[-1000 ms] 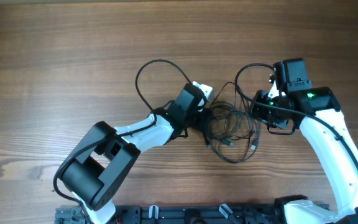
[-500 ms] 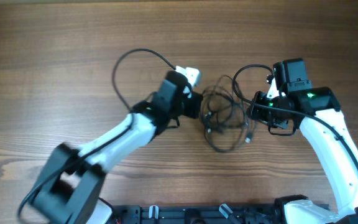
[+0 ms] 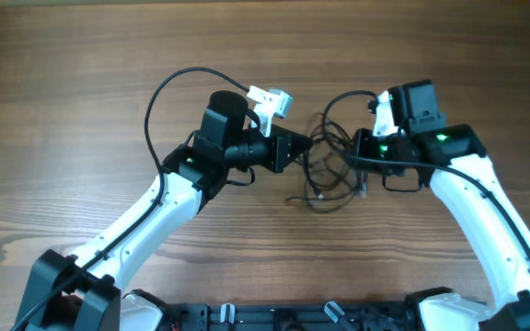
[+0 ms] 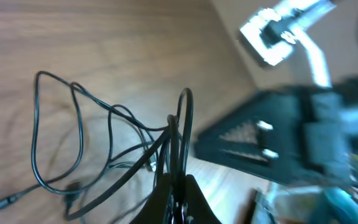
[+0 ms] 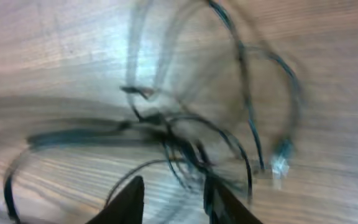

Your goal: Untangle cables

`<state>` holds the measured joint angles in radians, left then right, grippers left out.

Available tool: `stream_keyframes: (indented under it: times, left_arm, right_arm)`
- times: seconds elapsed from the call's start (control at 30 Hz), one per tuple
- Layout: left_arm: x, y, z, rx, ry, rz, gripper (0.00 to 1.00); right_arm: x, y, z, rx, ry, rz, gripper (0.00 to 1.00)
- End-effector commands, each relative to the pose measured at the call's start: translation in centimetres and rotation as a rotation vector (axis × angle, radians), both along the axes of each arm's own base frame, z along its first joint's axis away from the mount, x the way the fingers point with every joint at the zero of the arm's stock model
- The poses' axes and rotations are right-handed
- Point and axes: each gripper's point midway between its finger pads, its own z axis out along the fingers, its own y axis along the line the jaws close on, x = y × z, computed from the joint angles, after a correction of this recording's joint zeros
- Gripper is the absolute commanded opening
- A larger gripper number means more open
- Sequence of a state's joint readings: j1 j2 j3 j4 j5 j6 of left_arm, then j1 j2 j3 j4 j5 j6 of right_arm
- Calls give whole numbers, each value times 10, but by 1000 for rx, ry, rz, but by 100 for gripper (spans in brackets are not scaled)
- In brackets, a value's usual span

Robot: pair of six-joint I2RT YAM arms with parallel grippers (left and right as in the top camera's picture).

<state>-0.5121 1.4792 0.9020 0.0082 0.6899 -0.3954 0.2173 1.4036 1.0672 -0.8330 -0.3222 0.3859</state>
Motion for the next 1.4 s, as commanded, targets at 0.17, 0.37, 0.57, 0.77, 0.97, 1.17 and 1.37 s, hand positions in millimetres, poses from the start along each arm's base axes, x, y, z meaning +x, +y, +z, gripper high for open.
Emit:
stream_keyframes:
  times: [0.17,0.37,0.57,0.77,0.97,1.17,1.37]
  left_arm:
    - [-31,-11,29,-131,17,-185,4]
    - [-27,-1,34,-159,32,-190,4]
    - [-7,24,30,-155,74,-103,4]
    - [-7,38,26,-167,137,-95,4]
    - [-8,38,26,-167,144,-98,4]
    - [-12,37,28,-179,150,-119,4]
    - [-12,37,27,-178,154,-119,4]
  right_arm:
    - [25,-8,-26,-84,19,-82,37]
    - [24,-14,-49,-132,85,-109,12]
    - [20,-27,-55,-187,125,-190,4]
    - [17,-16,-54,-131,137,-155,18]
    - [14,26,-38,92,126,5,43]
    - [14,26,-38,163,259,-267,41]
    - [27,26,-35,229,296,-462,38]
